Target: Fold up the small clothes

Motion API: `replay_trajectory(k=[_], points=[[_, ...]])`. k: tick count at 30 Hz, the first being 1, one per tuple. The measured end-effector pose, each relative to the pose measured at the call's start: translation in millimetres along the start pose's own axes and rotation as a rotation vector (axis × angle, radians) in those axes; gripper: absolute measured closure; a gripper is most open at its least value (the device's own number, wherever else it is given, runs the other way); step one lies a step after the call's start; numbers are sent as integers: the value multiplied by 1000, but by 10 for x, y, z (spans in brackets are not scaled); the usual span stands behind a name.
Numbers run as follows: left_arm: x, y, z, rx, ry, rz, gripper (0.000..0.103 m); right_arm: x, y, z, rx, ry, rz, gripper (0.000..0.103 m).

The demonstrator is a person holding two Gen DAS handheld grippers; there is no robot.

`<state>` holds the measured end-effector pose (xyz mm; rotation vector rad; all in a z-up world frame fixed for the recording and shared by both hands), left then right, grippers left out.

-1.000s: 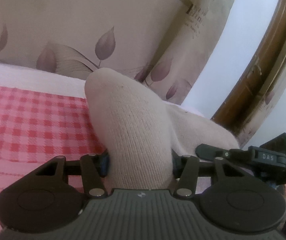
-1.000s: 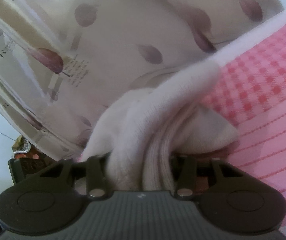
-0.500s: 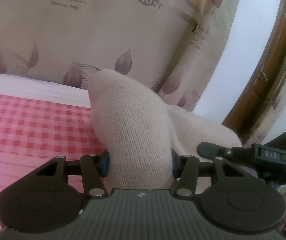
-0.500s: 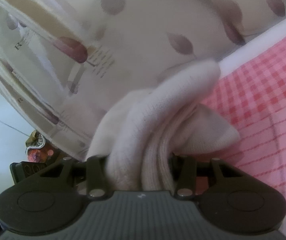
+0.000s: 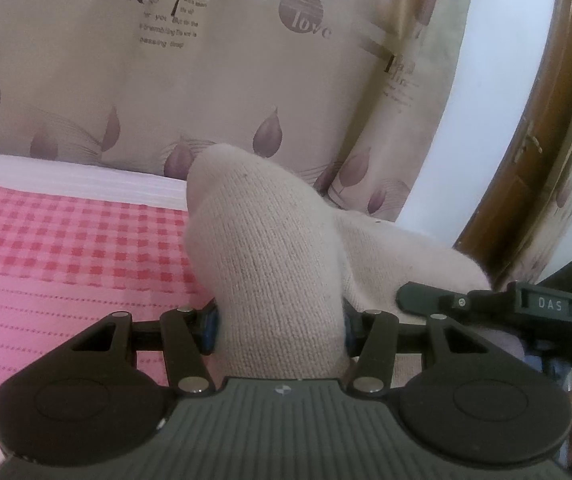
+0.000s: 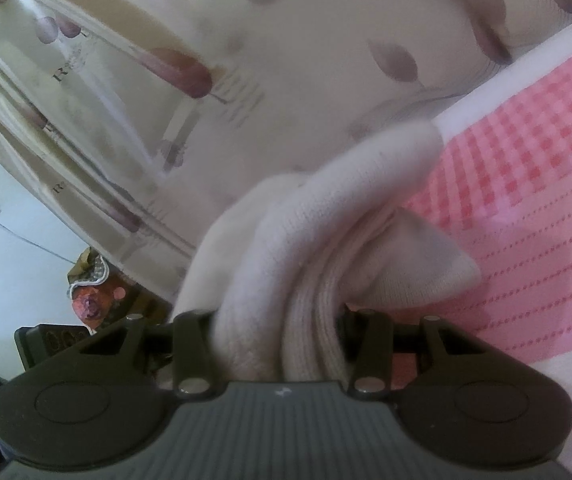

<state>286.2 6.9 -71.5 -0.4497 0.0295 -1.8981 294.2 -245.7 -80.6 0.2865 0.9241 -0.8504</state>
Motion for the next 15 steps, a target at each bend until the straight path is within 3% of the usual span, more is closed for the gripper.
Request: replay_trajectory(k=[15], points=[[5,-691,-86,20,30,36,50,-376,-235,-408,-10,2,23,59]])
Point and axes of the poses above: each gripper's, at about its wrist camera, not at the fingertips, and y roughly the way its jaws point, x to its right, z to its top, the point moved 4 cm from there along y, roughly the way its jaws point, and after that the axes turned 15 degrees about x, right-handed, at the moved point
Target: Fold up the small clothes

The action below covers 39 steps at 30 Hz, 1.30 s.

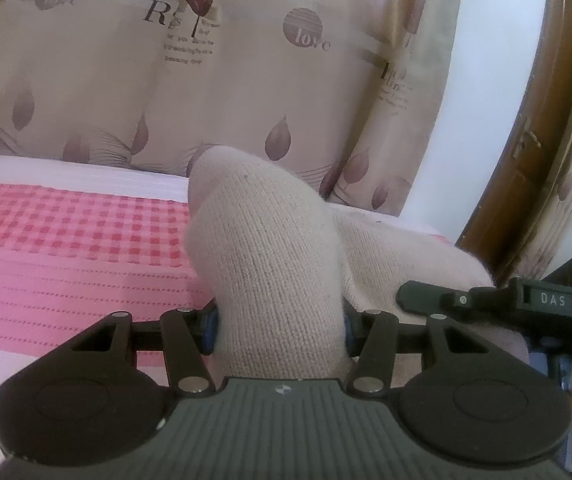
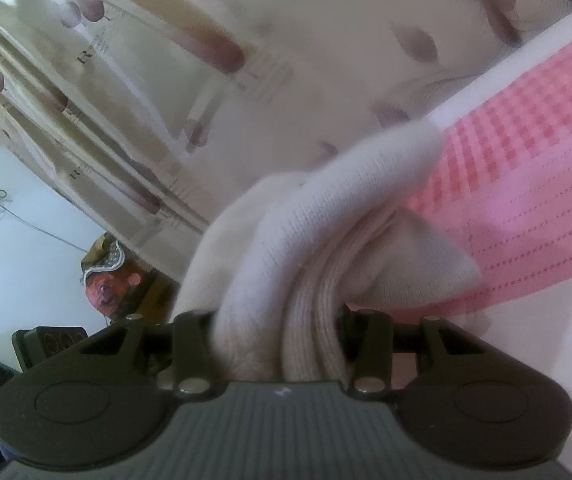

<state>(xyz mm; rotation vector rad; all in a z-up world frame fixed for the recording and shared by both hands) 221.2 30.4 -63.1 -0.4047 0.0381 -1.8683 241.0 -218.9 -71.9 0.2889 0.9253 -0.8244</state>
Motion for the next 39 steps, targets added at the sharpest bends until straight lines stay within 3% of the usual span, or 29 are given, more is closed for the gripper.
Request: replay_trajectory(k=[20,39], points=[[-125,-428,-153,6,-8,30,50,-191,-76,-363,-23,-4,8,59],[-249,-409,-238,0,-18,56,50,-140,37,-413,-42,-34,7,59]])
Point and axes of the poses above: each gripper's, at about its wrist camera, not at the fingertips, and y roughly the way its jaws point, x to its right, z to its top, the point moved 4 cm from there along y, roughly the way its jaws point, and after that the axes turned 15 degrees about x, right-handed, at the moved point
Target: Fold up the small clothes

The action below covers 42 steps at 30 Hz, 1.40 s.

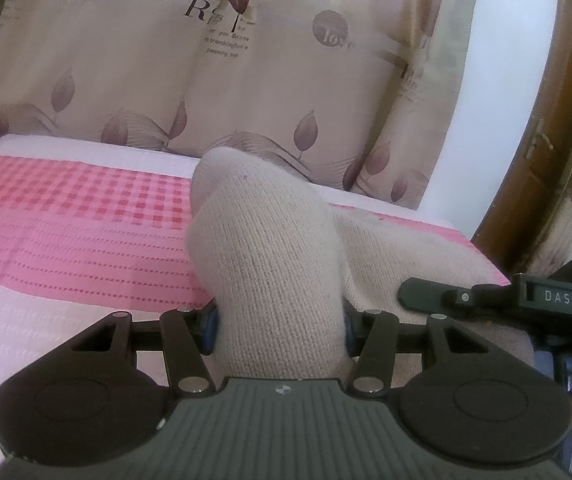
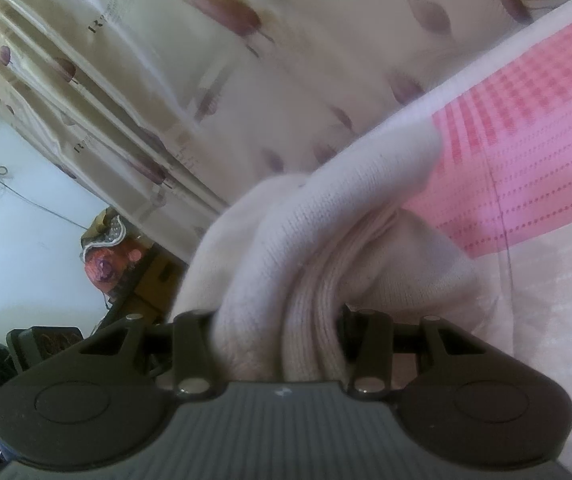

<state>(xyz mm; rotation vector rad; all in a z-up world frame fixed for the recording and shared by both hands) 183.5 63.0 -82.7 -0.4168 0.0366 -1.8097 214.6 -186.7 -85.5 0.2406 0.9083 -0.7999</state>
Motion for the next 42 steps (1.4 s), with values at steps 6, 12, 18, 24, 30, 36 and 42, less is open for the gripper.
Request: replay_trajectory(k=[6,12,18,24,30,36,42], points=[[-71,68,-87,-16,-2,19,50,92,73,-70,-13,-7,-8,58],[-155,158,-210,-40,-2,37,49,211,142,-147,-37,-20,-35,58],[-248,204,-355,-57,10,54,43,301,146,-226,-59,-72,-77,56],[-266,177,-385,-21,62,101,21,199,148,-292,-77,-260,-146,49],[-236,120,-373,25,134,163,3,206,112,-355,-65,-335,-202,38],[-235,90,-390,45,141,189,0,181,-2,-418,-16,-449,-278,15],[-84,6,-391,111,257,242,0,75,-138,-514,53,-509,-358,12]])
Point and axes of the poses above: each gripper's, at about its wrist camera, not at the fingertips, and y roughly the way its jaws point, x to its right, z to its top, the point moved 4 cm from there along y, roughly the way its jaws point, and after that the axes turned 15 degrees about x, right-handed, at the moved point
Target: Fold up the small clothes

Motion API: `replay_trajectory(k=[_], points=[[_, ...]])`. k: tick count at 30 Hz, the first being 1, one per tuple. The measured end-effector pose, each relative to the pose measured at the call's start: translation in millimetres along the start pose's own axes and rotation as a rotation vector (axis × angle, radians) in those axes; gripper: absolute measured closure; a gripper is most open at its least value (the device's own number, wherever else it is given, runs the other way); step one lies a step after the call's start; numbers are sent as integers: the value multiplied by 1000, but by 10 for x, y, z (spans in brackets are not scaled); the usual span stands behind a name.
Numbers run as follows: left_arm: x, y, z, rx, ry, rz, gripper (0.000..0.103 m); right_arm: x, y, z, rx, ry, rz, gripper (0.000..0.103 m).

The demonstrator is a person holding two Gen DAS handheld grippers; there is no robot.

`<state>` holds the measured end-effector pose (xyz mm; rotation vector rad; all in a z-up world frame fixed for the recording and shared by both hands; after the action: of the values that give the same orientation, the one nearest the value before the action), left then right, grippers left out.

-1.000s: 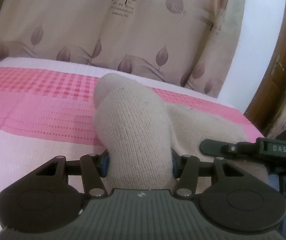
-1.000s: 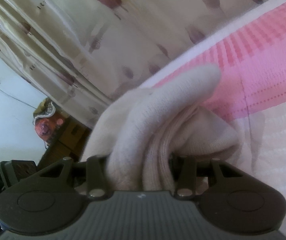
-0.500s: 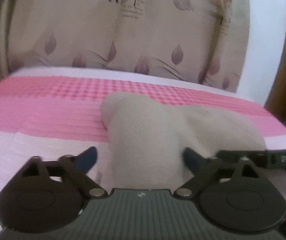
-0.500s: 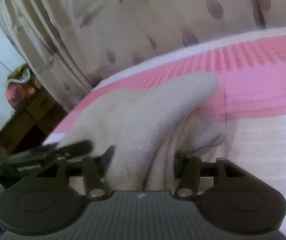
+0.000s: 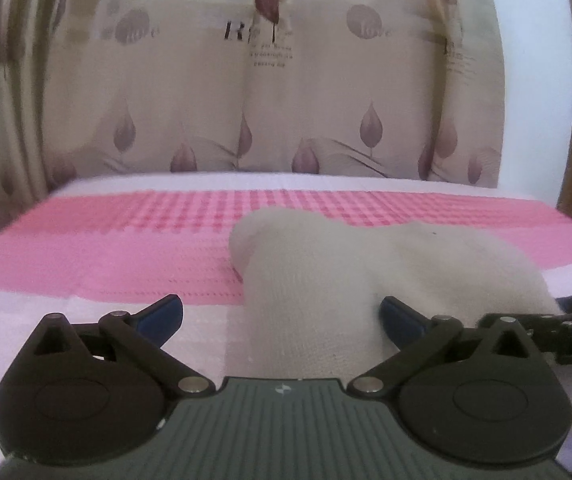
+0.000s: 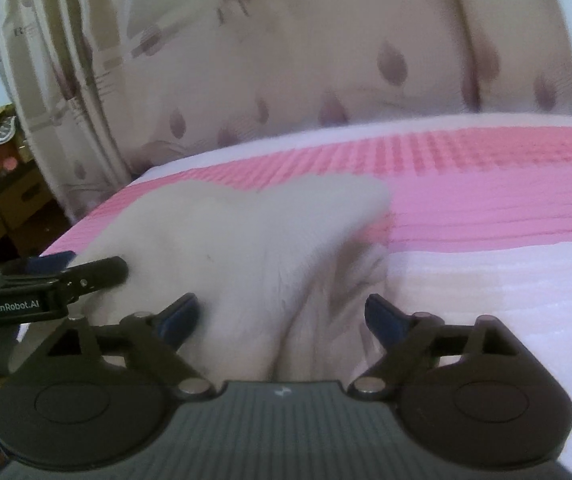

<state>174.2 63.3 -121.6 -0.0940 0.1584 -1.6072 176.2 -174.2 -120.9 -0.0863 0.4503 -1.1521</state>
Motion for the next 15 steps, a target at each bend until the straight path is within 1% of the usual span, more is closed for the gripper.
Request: replay_trajectory(k=[4,6,8,12,15], points=[[42,-78,34,26,42,38,0,-129,-227,13,82,-33,-42,12],[51,-118,67,34,38,42,0,-181,-344,22,116,-44,-55,5],[54,-162,107,51,41,63,0,-228,-436,24,144,-52,-69,4],[71,-292,217,93,70,111,0,-310,-568,-20,151,-44,-86,4],[73,-414,305,121,40,109,0,-352,-663,-38,157,-38,-73,4]])
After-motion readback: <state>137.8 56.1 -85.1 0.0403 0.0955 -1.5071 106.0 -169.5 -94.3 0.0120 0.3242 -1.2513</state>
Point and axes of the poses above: each gripper's, at about its wrist camera, not at the fingertips, and y roughly the way its jaws point, x to its right, z to its top, the point moved 4 cm from there along y, roughly the way its jaws point, and after that the axes turned 15 degrees about x, right-handed, at the moved point
